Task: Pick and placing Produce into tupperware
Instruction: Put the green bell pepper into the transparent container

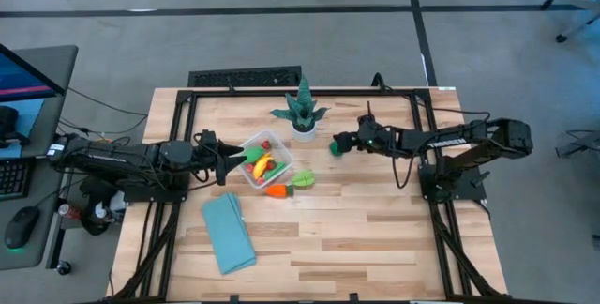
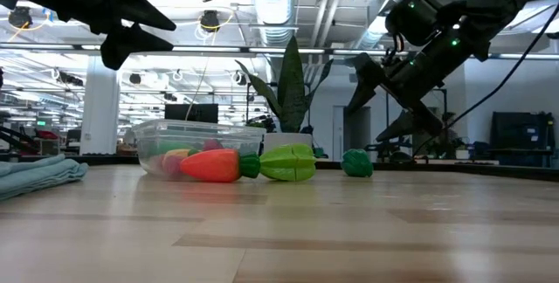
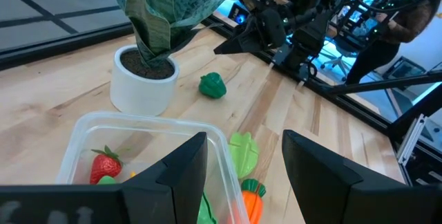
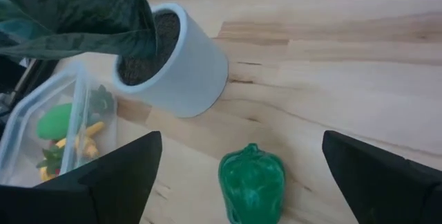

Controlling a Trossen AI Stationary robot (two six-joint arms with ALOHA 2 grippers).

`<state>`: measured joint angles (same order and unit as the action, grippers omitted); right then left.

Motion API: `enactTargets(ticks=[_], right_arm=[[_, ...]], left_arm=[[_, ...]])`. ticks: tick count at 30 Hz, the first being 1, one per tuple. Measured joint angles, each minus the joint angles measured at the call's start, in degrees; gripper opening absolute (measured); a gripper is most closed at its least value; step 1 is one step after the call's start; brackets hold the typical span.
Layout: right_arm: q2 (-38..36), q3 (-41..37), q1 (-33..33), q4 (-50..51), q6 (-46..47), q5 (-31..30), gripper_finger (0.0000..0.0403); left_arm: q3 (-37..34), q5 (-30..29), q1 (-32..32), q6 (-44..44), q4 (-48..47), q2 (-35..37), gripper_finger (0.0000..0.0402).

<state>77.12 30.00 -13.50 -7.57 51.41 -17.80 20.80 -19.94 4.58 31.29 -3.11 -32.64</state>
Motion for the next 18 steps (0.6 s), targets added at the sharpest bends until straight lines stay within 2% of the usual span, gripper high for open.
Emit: enactTargets(ticks=[13,18], right_arm=[[0.11,0.0,5.4,-2.8,-14.27,-7.86,0.0397],[4.88,0.04,5.47,-5.22,-15.48,-7.31,0.0398]], left_arm=[[0.0,-1.62,-0.02,-0.01,-0.04,0.0,0.0178],[0.0,-1.72,-0.02,0.82,-0.02,0.0,0.0178]])
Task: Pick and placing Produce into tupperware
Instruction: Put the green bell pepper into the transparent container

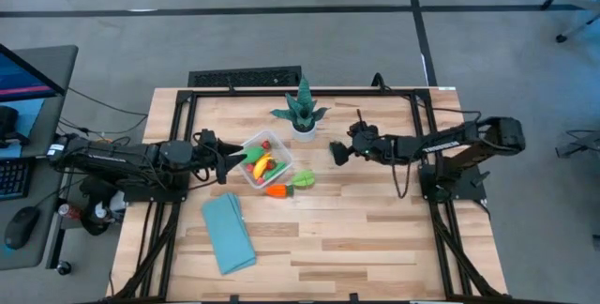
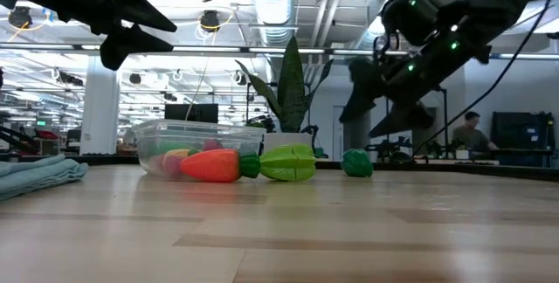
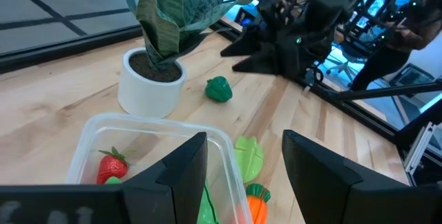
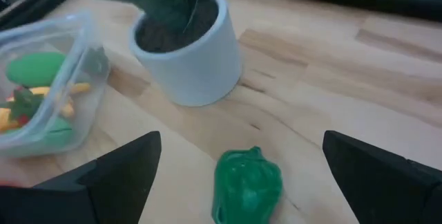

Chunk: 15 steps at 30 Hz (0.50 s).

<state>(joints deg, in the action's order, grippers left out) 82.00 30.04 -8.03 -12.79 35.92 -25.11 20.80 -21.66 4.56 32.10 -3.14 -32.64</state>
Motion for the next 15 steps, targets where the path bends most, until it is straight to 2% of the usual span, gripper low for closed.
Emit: enactTargets(ticks=[5,15], right_arm=[[5.75,0.52,0.66,-5.06,1.22,0.19,0.0398],[14.04,6.95,-0.85,0.65,1.59,-0.07,0.0397]], left_arm=[[0.0,0.23,0.0,1.45,-0.18,0.0,0.0178],[0.0,0.78,0.01,3.0,-0.54,0.0,0.0178]])
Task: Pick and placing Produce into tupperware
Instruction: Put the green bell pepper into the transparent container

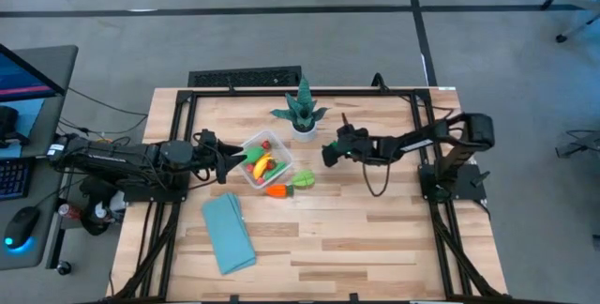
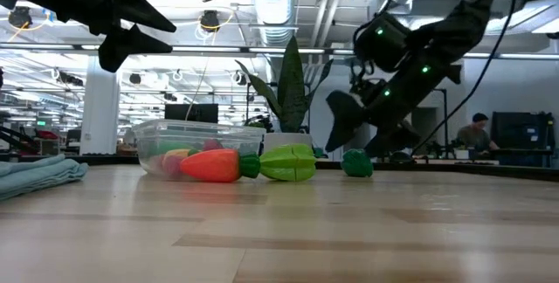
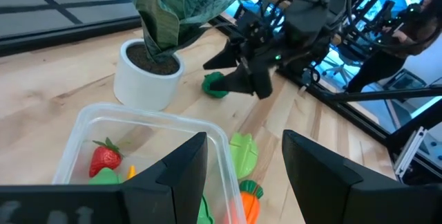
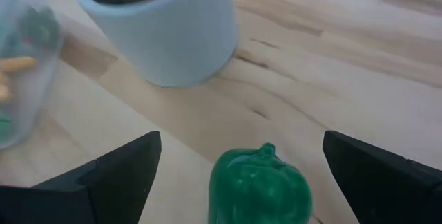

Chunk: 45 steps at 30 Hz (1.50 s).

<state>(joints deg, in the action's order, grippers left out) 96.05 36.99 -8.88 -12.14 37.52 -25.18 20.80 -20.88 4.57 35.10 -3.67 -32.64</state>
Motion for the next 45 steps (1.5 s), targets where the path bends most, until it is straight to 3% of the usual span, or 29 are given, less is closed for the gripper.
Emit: enactTargets(ticks=[9,17,37,45], right_arm=[[6.36,5.28,1.51,5.38,0.0,1.18,0.0396],[5.82,5.88,1.68,10.26,1.36,1.37,0.039],[5.84,8.11,1.91,16.15,2.91,4.77,0.0309],[5.91,10.21,2.04,20.87,3.09,6.16,0.0303]], left_arm=[[0.0,0.07,-0.01,0.32,0.01,0.0,0.0178],[0.0,-0.4,0.01,0.34,0.01,0.0,0.0178],[0.02,-0.94,0.0,0.33,-0.49,0.0,0.0178],[0.02,-0.94,0.01,0.32,-0.97,0.0,0.0178]])
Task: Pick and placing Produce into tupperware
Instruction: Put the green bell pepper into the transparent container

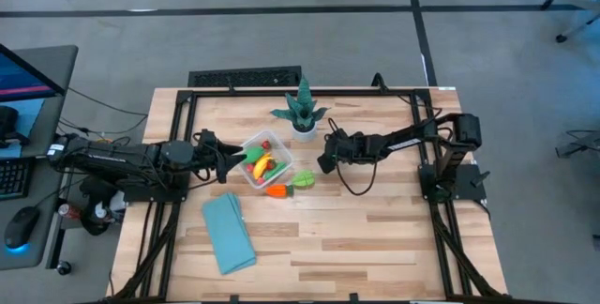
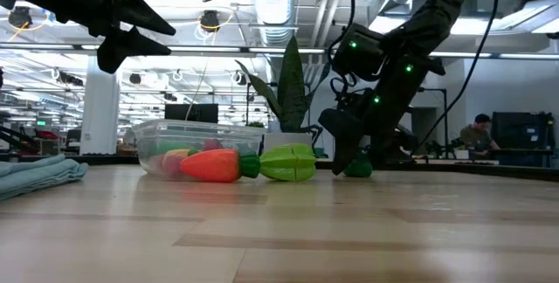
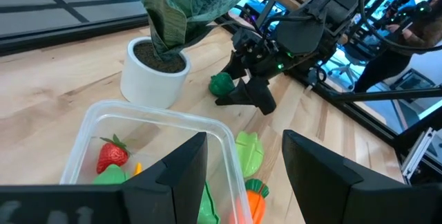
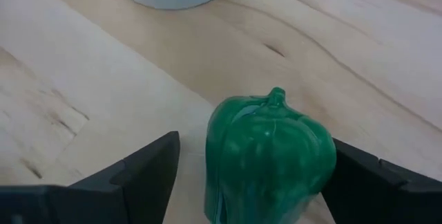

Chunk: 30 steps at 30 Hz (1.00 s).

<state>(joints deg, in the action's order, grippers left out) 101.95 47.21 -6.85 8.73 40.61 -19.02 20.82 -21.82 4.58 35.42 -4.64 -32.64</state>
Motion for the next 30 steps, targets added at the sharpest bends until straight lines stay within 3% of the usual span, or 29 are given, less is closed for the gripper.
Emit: enactTargets(ticks=[10,24,30], right_arm=[[0.15,2.87,1.47,6.23,0.27,0.82,0.0303],[0.15,2.92,1.68,6.08,0.14,-1.01,0.0301],[0.15,2.95,1.63,5.9,0.1,-1.5,0.028]], left_arm=[[0.0,0.0,-0.01,0.0,-0.35,-0.01,0.0178],[0.0,0.01,-0.01,-0.33,-0.31,0.0,0.0178],[0.0,0.02,0.0,-0.33,-0.31,0.0,0.0178]])
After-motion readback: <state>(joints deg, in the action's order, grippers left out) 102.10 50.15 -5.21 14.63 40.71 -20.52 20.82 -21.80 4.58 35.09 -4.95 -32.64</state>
